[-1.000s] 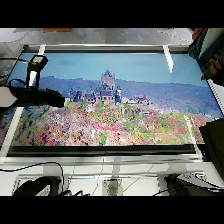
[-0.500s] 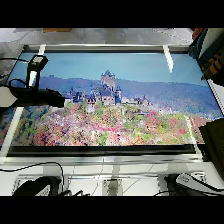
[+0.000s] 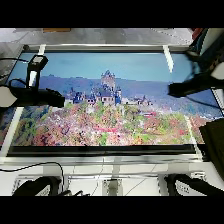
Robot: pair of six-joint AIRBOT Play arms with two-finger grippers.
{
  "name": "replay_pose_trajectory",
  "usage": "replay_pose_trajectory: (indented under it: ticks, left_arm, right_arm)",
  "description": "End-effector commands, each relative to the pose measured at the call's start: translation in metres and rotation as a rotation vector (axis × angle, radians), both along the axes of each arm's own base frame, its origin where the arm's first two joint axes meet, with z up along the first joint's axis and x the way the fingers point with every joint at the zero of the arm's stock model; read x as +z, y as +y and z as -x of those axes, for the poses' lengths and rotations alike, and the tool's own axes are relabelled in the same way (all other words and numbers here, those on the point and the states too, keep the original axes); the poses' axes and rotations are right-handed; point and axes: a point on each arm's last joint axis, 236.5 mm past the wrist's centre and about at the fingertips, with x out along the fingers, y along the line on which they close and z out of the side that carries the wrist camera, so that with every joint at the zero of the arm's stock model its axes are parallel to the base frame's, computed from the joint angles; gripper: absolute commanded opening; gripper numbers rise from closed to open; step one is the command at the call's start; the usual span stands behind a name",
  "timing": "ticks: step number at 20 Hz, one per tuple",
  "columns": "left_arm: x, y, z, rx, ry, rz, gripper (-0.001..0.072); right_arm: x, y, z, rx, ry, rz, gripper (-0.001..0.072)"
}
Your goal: Fold the clothes and pants, and hang the long-sleeved shirts on hangers.
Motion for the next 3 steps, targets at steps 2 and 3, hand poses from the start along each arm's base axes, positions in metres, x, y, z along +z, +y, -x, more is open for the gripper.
replay_pose_trajectory:
  ticks: [2, 3]
  left_arm:
    - [0.0006, 0.0004, 0.0000, 0.001, -0.002, 0.000, 0.0019]
    - [0.0006, 0.0003, 0.0000, 0.001, -0.002, 0.000, 0.0019]
  right_arm:
    - [-0.0010, 0.0600, 0.0061, 0.096, -0.042, 0.081, 0.0019]
    - [-0.0004, 0.0630, 0.0043, 0.074, -0.047, 0.071, 0.0019]
